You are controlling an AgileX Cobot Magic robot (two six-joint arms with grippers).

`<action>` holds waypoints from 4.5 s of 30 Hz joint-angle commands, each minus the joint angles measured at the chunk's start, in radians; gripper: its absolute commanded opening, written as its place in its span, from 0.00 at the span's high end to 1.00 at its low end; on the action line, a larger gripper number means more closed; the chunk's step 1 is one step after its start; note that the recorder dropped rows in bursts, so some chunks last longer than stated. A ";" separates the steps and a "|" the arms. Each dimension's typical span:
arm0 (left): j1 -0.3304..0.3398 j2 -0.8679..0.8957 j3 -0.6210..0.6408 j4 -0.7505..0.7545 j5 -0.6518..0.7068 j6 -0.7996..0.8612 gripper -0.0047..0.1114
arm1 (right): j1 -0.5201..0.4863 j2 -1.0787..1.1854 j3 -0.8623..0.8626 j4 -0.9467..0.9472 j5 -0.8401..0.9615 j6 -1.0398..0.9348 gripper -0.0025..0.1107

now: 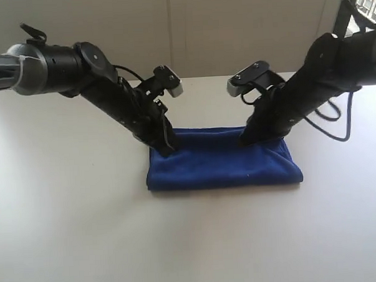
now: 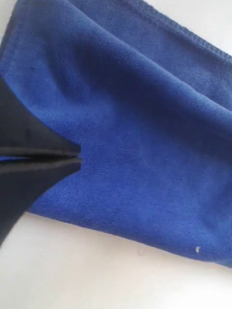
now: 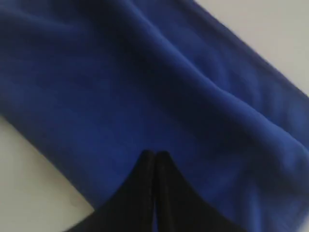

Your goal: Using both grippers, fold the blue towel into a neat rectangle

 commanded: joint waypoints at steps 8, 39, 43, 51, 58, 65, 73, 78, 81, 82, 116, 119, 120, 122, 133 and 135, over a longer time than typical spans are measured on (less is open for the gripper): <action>0.028 0.179 -0.197 -0.128 -0.002 -0.004 0.96 | -0.003 0.177 -0.063 0.229 -0.203 -0.155 0.98; 0.075 0.237 -0.197 -0.108 -0.229 0.023 0.96 | -0.116 0.276 -0.070 0.229 -0.486 -0.128 0.98; 0.078 0.237 -0.197 -0.077 -0.229 0.023 0.96 | -0.116 0.279 -0.070 0.229 -0.479 -0.132 0.98; 0.078 0.169 -0.197 -0.059 -0.218 0.003 0.96 | -0.110 0.126 -0.070 0.229 -0.397 -0.329 0.98; 0.156 0.084 -0.197 -0.020 -0.229 -0.074 0.96 | -0.092 0.057 -0.070 0.282 -0.232 -0.331 0.98; 0.246 0.057 -0.197 -0.026 -0.226 -0.118 0.96 | -0.014 0.159 -0.070 0.282 -0.249 -0.331 0.98; 0.307 0.044 -0.197 -0.026 -0.220 -0.118 0.96 | 0.098 0.253 -0.071 0.282 -0.264 -0.331 0.98; 0.327 0.044 -0.197 -0.026 -0.194 -0.118 0.96 | 0.169 0.273 -0.071 0.282 -0.266 -0.331 0.98; 0.344 0.044 -0.197 -0.024 -0.153 -0.118 0.96 | 0.217 0.280 -0.071 0.282 -0.262 -0.319 0.98; 0.348 0.044 -0.197 -0.026 -0.144 -0.118 0.96 | 0.233 0.280 -0.071 0.282 -0.262 -0.304 0.98; 0.433 -0.193 -0.028 0.000 -0.063 -0.195 0.96 | 0.004 -0.024 -0.139 -0.331 -0.021 0.556 0.98; 0.436 -0.276 0.049 -0.003 -0.063 -0.199 0.96 | -0.042 -0.114 -0.118 -0.368 0.069 0.558 0.98; 0.436 -0.308 0.080 -0.009 -0.063 -0.203 0.96 | -0.050 -0.147 -0.107 -0.377 0.083 0.558 0.98; 0.436 -0.370 0.122 -0.041 -0.063 -0.205 0.96 | -0.061 -0.211 -0.070 -0.385 0.102 0.558 0.98; 0.436 -0.738 0.371 0.033 -0.093 -0.314 0.96 | -0.061 -0.557 0.174 -0.395 0.042 0.579 0.98; 0.436 -0.802 0.425 0.075 -0.089 -0.323 0.96 | -0.061 -0.588 0.205 -0.395 0.042 0.579 0.98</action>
